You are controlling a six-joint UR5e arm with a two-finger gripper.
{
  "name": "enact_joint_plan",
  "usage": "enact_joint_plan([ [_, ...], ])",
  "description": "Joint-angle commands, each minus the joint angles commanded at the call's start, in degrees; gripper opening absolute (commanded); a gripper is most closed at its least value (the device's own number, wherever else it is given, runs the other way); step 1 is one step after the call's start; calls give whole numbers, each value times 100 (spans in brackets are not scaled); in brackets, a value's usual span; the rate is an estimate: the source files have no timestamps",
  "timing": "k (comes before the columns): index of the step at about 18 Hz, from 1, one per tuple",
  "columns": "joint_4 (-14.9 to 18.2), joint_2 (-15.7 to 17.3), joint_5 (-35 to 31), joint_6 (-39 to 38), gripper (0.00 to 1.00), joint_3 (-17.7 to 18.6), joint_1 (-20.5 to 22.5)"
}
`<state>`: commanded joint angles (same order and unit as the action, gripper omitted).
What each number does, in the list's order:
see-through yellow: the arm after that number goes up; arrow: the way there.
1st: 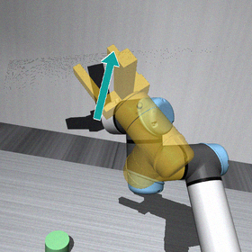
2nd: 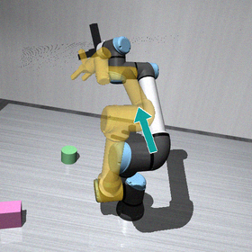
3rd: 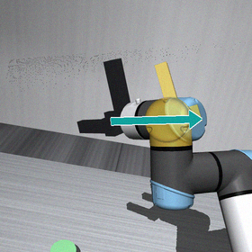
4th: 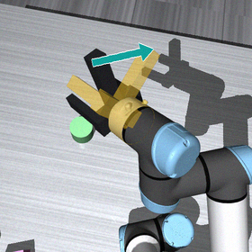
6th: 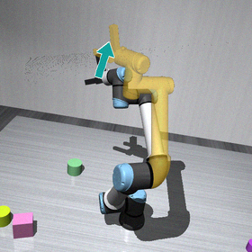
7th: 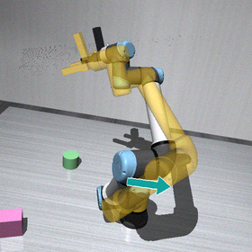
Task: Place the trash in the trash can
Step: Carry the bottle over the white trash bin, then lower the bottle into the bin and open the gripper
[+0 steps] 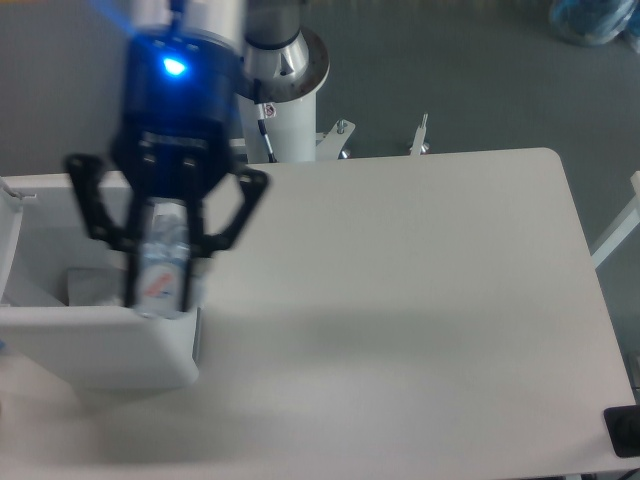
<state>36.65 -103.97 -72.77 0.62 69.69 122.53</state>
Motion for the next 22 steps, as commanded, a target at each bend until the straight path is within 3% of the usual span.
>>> enact_joint_plan([
  [2,9,-53,0,-18,24,96,-167],
  [4,0,-1,-18,-9,24,429,-405],
  [11,0,61,-9,17,28,1054,-625],
  [13,0,88,-9,26,40,1143,-643],
  [14,0,88,0,44,57,1143,-643],
  [15,9,88,-9,53,66,1143,-643],
  [22,17,263,-26,70,100,1099,-520],
])
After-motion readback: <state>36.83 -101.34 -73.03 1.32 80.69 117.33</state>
